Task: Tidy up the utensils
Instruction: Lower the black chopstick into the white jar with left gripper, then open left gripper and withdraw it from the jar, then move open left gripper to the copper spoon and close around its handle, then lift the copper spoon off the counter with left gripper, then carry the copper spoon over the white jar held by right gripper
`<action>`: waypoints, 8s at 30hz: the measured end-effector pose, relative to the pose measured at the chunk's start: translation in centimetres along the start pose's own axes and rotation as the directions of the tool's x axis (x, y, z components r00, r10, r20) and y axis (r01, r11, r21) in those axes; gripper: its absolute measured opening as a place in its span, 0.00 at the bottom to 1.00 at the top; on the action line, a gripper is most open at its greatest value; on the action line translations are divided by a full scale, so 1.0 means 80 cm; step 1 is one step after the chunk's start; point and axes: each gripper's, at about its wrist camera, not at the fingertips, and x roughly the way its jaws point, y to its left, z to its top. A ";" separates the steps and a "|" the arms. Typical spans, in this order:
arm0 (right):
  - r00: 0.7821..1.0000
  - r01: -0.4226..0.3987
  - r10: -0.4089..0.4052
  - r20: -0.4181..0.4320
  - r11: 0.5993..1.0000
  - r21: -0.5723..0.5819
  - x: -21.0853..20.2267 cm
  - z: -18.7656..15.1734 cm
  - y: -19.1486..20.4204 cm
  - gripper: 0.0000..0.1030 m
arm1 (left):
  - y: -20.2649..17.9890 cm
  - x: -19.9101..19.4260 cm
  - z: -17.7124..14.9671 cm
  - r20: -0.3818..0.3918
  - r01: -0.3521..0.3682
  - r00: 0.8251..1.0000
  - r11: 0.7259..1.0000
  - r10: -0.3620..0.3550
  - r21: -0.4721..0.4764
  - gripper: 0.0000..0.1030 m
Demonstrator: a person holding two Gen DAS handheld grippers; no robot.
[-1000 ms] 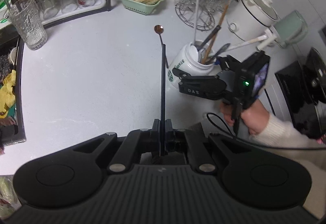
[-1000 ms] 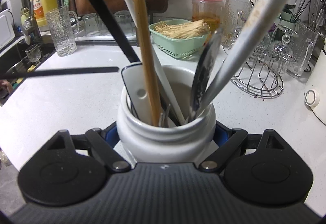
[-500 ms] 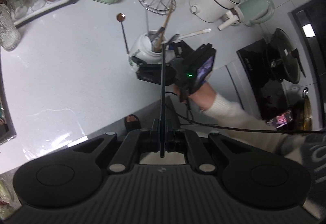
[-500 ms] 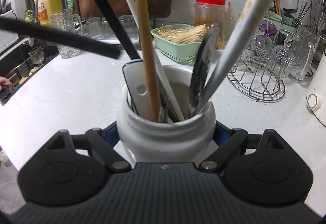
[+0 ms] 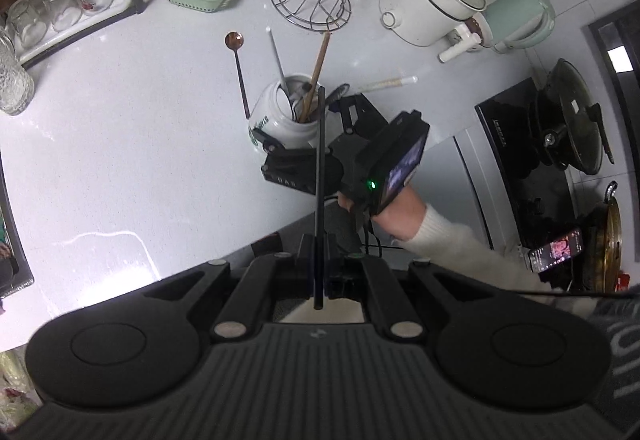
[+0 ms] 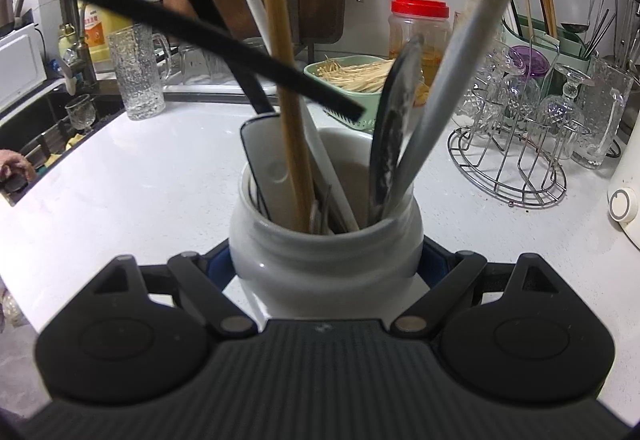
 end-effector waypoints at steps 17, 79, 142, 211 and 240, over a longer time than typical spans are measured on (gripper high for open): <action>1.000 0.002 -0.002 0.010 1.000 0.007 0.000 -0.002 0.000 0.88 | -0.013 0.039 0.084 -0.132 -0.071 0.989 0.997 0.070 -0.009 0.05; 0.988 0.153 -0.149 -0.045 0.981 0.117 0.005 0.008 -0.004 0.88 | 0.034 -0.002 0.007 0.552 -0.225 0.812 0.974 0.189 -0.003 0.97; 0.995 0.073 -0.069 -0.072 0.996 0.048 -0.018 -0.005 -0.062 0.88 | 0.088 0.343 0.212 0.518 -0.374 0.778 0.925 0.355 -0.073 0.83; 0.992 0.119 -0.116 -0.053 0.991 0.064 0.009 0.010 -0.024 0.89 | 0.075 0.156 0.020 0.613 -0.162 0.769 0.983 0.181 -0.088 0.32; 0.988 0.142 -0.138 -0.062 0.987 0.069 0.009 0.011 -0.020 0.89 | -0.049 -0.013 0.028 0.758 -0.094 0.649 0.982 -0.066 0.166 0.32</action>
